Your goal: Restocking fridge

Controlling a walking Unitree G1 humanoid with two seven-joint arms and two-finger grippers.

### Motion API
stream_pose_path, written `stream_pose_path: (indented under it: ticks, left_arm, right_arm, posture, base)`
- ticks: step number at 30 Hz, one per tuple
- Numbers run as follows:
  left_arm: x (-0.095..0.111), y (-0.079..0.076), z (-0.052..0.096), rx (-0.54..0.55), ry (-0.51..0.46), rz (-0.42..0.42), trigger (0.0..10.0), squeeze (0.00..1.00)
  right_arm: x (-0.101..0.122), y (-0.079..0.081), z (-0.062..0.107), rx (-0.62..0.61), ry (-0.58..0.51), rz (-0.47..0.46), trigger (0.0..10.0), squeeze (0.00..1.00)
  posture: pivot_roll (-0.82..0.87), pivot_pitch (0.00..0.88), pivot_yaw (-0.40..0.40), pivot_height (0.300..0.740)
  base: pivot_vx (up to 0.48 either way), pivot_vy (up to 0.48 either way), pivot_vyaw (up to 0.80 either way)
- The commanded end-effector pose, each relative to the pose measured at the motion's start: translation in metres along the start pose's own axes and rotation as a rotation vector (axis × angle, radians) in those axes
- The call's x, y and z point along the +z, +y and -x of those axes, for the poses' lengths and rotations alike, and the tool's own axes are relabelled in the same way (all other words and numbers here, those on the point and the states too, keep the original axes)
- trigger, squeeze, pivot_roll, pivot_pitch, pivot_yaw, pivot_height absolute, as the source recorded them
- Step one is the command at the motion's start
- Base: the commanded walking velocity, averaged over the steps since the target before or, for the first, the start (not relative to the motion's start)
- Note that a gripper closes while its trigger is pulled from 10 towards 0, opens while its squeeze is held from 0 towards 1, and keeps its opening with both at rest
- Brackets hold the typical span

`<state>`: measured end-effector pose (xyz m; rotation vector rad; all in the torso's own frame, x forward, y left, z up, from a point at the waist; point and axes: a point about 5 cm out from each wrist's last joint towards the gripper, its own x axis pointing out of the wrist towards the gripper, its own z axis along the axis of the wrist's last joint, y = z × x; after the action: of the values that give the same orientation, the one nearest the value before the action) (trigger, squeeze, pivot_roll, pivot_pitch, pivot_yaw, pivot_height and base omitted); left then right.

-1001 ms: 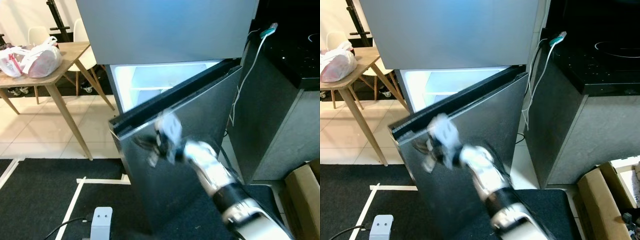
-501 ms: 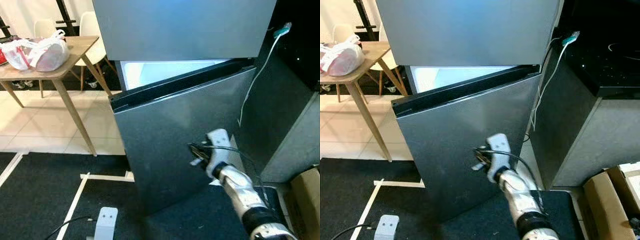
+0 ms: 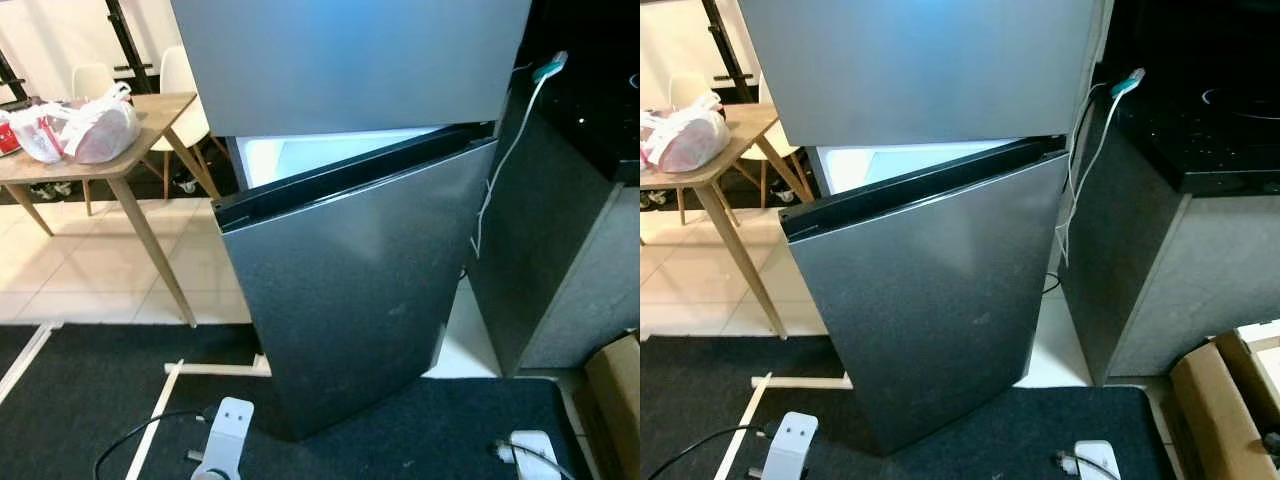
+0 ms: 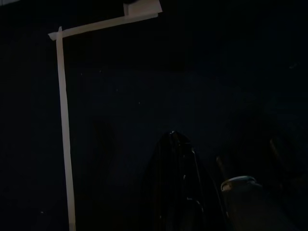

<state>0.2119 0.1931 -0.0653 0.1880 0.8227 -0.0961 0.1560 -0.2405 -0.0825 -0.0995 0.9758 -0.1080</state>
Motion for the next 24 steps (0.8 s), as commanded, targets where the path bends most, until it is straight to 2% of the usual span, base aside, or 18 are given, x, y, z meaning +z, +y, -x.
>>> stream_pose_path:
  ticks: [1,4,7,16,24]
  left_arm:
    - [-0.004,-0.002,0.000,-0.001,0.023,-0.016,10.0,0.00]
    - [0.009,-0.001,-0.002,-0.011,-0.022,-0.024,10.0,0.00]
    - [0.016,-0.002,-0.003,-0.009,-0.052,0.006,10.0,0.00]
    - [0.012,-0.005,-0.002,0.006,-0.058,0.037,10.0,0.00]
    - [0.007,-0.008,0.000,0.011,-0.064,0.067,10.0,0.00]
  right_arm:
    - [0.000,0.006,0.000,0.005,-0.007,-0.017,10.0,0.00]
    - [-0.003,0.007,0.000,-0.011,-0.010,-0.019,10.0,0.00]
    - [-0.001,0.009,-0.001,-0.001,-0.020,0.028,10.0,0.00]
    - [0.002,0.022,-0.003,0.034,-0.015,0.132,10.0,0.00]
    - [0.008,0.010,-0.003,0.034,-0.024,0.168,10.0,0.00]
  posture:
    - [-0.09,0.025,0.082,0.726]
    - [-0.09,0.023,0.075,0.726]
    - [-0.09,0.027,0.067,0.726]
    - [-0.08,0.046,0.051,0.726]
    - [-0.07,0.076,0.022,0.726]
  base:
    - [0.000,0.000,0.00]
    - [0.000,0.000,0.00]
    - [0.306,0.000,0.00]
    - [0.316,0.000,0.00]
    - [0.298,0.000,0.00]
